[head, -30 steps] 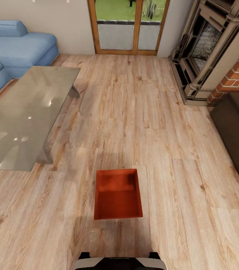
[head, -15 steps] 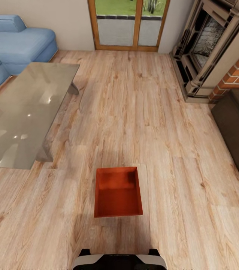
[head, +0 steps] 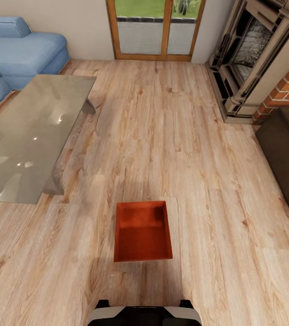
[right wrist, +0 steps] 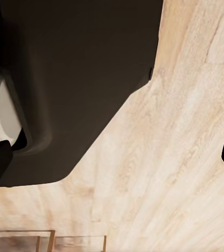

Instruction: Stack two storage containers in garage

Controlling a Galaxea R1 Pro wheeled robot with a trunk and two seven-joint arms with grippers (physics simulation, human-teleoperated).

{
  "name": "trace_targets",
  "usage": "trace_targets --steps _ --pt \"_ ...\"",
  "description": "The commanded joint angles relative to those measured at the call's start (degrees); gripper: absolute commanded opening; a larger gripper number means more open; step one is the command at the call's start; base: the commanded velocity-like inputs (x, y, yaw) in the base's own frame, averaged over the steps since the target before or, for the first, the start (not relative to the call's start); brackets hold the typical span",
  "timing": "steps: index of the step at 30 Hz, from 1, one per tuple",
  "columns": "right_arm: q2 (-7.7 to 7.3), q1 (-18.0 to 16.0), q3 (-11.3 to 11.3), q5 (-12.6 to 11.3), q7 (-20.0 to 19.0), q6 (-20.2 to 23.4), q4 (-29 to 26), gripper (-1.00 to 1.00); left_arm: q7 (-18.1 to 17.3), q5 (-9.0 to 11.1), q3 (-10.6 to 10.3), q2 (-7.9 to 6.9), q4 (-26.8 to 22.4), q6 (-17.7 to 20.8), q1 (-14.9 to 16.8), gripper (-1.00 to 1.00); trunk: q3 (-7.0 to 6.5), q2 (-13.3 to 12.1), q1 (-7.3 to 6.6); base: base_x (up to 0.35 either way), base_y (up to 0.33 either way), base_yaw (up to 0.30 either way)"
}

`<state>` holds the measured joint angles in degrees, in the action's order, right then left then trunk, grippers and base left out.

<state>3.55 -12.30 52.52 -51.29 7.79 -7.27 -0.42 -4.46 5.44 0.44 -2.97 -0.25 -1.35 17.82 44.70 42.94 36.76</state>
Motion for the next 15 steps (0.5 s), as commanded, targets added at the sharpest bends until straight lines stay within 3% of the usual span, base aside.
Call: trace_targets --steps 1,15 --pt "0.0 0.0 0.5 -0.5 0.2 -0.1 0.0 1.0 -0.3 0.6 0.0 -0.02 0.1 -0.1 0.0 1.0 0.03 0.0 0.01 0.0 0.0 0.0" --pt "0.07 0.0 0.5 -0.5 0.2 0.1 0.0 1.0 -0.3 0.7 0.0 -0.02 0.1 -0.1 0.0 1.0 0.03 0.0 0.01 0.0 0.0 0.0"
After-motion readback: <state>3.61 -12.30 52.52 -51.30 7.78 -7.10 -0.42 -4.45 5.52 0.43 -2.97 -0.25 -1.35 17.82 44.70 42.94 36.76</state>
